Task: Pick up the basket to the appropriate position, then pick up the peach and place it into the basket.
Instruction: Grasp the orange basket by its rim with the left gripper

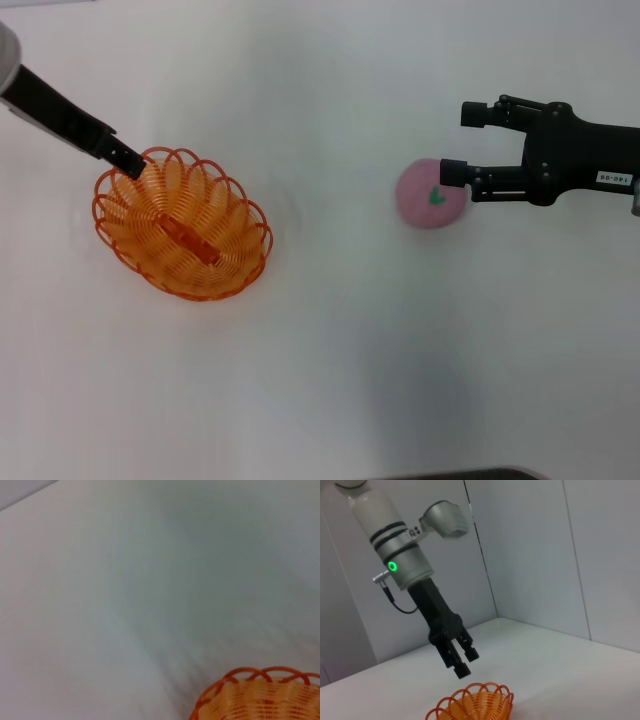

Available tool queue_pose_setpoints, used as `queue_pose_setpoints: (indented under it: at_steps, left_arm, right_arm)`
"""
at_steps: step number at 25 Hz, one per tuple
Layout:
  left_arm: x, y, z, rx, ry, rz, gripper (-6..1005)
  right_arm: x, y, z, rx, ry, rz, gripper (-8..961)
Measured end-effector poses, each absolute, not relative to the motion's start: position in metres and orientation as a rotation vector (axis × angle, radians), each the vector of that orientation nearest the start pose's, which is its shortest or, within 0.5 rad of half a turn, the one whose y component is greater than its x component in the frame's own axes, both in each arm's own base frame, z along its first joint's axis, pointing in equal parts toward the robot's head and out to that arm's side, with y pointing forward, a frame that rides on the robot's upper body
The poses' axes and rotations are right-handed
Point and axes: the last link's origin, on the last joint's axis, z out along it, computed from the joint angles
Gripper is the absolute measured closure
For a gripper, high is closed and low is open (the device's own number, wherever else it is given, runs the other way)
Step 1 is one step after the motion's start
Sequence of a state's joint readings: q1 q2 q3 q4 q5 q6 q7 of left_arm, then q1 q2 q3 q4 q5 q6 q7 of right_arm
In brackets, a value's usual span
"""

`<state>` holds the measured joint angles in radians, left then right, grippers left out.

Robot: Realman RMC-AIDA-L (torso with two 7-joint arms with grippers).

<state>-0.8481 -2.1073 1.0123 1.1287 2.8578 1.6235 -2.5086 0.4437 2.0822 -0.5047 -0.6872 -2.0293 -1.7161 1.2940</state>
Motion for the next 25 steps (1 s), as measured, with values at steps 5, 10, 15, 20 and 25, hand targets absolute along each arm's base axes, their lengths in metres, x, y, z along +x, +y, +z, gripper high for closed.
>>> queue_pose_setpoints:
  at_steps: [5,10,15,20,25]
  left_arm:
    - [-0.182,0.404,0.015,-2.464,-1.084,0.556,214]
    - [-0.182,0.41,0.01,-2.451,-1.041,0.549,215]
    - [-0.183,0.414,0.009,-2.435,-1.022,0.53,216]
    - [-0.184,0.416,0.009,-2.424,-1.015,0.518,217]
    - [-0.19,0.414,0.006,-2.432,-1.018,0.542,218]
  right_arm:
    - [0.285,0.299,0.024,-2.64,0.595,0.832,15]
    - [0.284,0.299,0.022,-2.643,0.589,0.838,15]
    - [0.284,0.298,0.022,-2.642,0.585,0.838,14]
    - [0.284,0.298,0.022,-2.643,0.585,0.838,15]
    - [0.285,0.298,0.022,-2.643,0.584,0.837,15]
